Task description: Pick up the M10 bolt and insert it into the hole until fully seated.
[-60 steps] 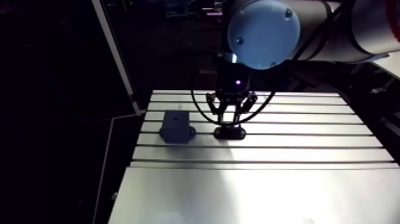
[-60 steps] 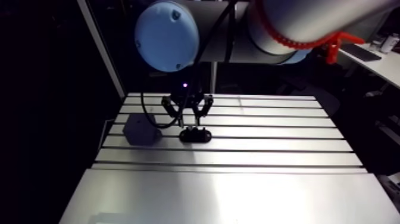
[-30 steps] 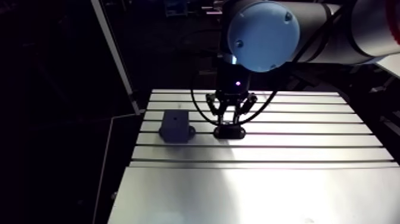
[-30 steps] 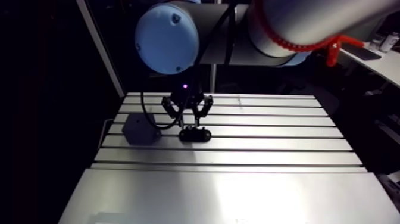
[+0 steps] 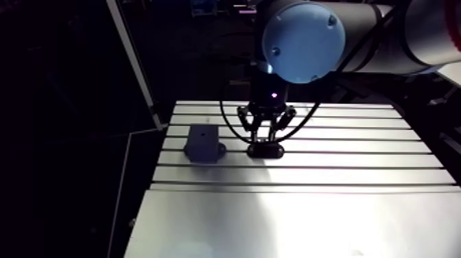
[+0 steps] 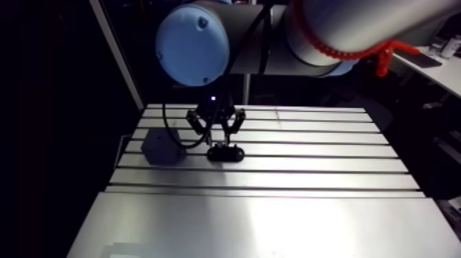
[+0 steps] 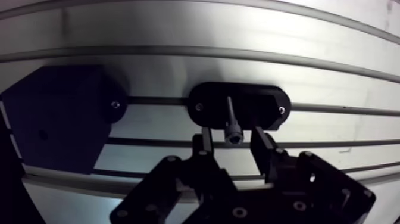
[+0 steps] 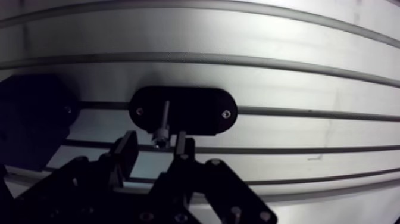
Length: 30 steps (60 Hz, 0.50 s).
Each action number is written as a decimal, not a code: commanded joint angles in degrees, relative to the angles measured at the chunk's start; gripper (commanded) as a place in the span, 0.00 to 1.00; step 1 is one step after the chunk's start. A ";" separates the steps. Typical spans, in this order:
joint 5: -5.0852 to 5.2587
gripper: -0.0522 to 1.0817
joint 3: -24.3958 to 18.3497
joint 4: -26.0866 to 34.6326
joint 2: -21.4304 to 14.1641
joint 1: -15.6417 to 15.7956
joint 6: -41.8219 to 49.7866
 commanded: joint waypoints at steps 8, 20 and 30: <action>-0.09 0.53 -0.07 -0.14 0.08 0.06 0.00; -0.17 0.53 0.00 -0.14 0.08 0.06 0.00; -0.18 0.55 0.00 -0.06 0.08 -0.01 0.00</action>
